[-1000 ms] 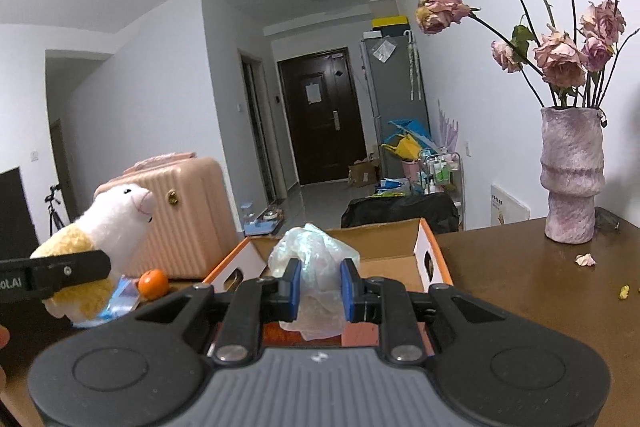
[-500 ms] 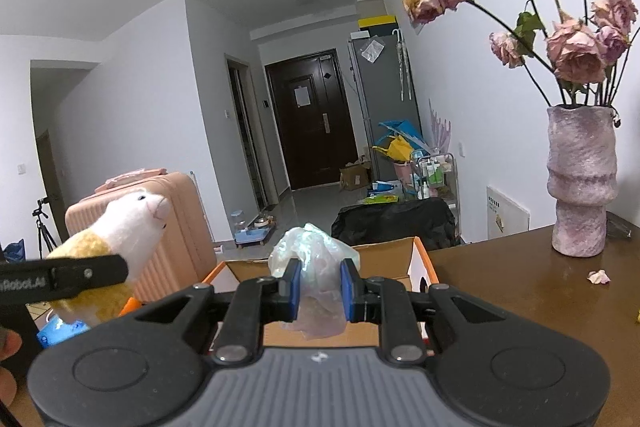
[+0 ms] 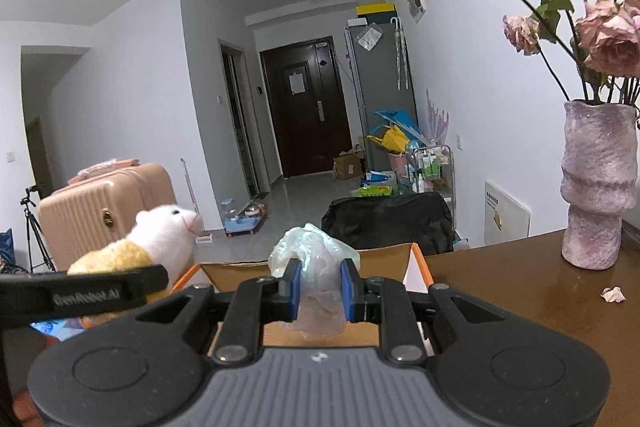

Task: Organize soft objects
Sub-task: 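Lower the sheep and the plastic bag into the cardboard box and open both tools, then move the left tool back to the pink satin bow and close on it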

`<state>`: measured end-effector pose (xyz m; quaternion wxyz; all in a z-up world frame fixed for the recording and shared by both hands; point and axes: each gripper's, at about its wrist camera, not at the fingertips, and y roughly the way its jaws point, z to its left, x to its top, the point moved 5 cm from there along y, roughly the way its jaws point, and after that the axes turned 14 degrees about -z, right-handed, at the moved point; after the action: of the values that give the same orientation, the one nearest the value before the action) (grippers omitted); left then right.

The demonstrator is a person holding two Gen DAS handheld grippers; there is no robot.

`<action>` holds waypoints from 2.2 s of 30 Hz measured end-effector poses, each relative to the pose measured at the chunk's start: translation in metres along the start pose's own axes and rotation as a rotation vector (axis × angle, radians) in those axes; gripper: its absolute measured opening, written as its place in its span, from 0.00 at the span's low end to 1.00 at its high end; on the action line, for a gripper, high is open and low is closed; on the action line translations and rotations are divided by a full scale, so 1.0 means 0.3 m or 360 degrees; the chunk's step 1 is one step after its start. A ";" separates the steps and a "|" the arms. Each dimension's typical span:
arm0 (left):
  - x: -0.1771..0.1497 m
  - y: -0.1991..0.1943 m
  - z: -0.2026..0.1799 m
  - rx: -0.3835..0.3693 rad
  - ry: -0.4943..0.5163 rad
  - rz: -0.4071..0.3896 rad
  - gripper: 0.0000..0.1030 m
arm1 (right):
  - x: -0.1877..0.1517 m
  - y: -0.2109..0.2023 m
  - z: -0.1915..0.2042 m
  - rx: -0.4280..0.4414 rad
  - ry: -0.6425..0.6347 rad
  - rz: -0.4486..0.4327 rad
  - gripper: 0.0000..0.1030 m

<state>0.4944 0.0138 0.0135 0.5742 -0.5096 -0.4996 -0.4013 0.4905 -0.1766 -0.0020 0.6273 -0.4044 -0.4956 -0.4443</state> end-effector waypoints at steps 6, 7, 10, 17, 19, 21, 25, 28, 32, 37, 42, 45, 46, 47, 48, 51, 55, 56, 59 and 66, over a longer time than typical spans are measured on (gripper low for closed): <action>-0.072 0.089 0.003 0.0039 -0.0003 0.0064 0.95 | -0.028 0.068 -0.025 -0.0023 -0.0026 0.0068 0.19; -0.081 0.100 0.007 0.0037 -0.0020 0.0072 0.95 | -0.037 0.078 -0.030 -0.0033 -0.0032 0.0082 0.19; -0.107 0.125 0.015 0.0047 -0.0029 0.0080 0.95 | -0.060 0.101 -0.046 -0.0037 -0.0027 0.0102 0.19; -0.122 0.160 0.015 0.0046 -0.0038 0.0105 0.96 | -0.101 0.126 -0.059 -0.0049 -0.0033 0.0127 0.19; -0.127 0.163 0.018 0.0040 -0.0039 0.0122 0.97 | -0.110 0.134 -0.057 -0.0052 -0.0049 0.0146 0.22; -0.130 0.166 0.024 0.0034 -0.0044 0.0131 0.97 | -0.121 0.144 -0.057 -0.0057 -0.0053 0.0180 0.29; -0.126 0.172 0.035 0.0033 -0.0046 0.0125 1.00 | -0.139 0.154 -0.060 -0.0100 -0.0086 0.0219 0.55; -0.119 0.158 0.042 0.0032 -0.0051 0.0103 1.00 | -0.140 0.150 -0.066 -0.0138 -0.0098 0.0213 0.89; -0.111 0.148 0.055 0.0035 -0.0076 0.0098 1.00 | -0.129 0.136 -0.064 -0.0158 -0.0104 0.0180 1.00; -0.093 0.133 0.072 0.0038 -0.0101 0.0100 1.00 | -0.126 0.119 -0.052 -0.0158 -0.0124 0.0176 1.00; -0.048 0.066 0.099 0.0013 -0.0109 0.0047 1.00 | -0.101 0.081 -0.038 -0.0153 -0.0148 0.0144 1.00; -0.023 0.018 0.112 -0.0006 -0.0113 0.0016 1.00 | -0.088 0.040 -0.030 -0.0140 -0.0168 0.0121 1.00; -0.015 -0.002 0.115 -0.0014 -0.0111 0.0004 1.00 | -0.081 0.029 -0.031 -0.0136 -0.0173 0.0115 1.00; -0.012 -0.018 0.118 -0.0017 -0.0110 -0.0003 1.00 | -0.076 0.015 -0.029 -0.0129 -0.0179 0.0110 1.00; -0.009 -0.035 0.121 -0.0021 -0.0108 -0.0010 1.00 | -0.073 0.001 -0.027 -0.0121 -0.0182 0.0108 1.00; -0.005 -0.084 0.127 -0.0026 -0.0099 -0.0025 1.00 | -0.068 -0.039 -0.024 -0.0112 -0.0194 0.0097 1.00; -0.013 -0.144 0.125 -0.0022 -0.0098 -0.0025 1.00 | -0.069 -0.098 -0.013 -0.0102 -0.0214 0.0090 1.00; -0.016 -0.157 0.125 -0.0021 -0.0094 -0.0028 1.00 | -0.070 -0.114 -0.009 -0.0098 -0.0222 0.0087 1.00; -0.021 -0.204 0.125 -0.0028 -0.0086 -0.0040 1.00 | -0.081 -0.162 0.004 -0.0077 -0.0236 0.0078 1.00; -0.049 -0.310 0.120 -0.0042 -0.0048 -0.0055 1.00 | -0.115 -0.277 0.034 -0.0039 -0.0267 0.0076 1.00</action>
<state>0.3955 0.0338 0.0156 0.5528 -0.5145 -0.5115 -0.4100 0.4041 -0.1845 -0.0285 0.5890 -0.4596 -0.5312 -0.3997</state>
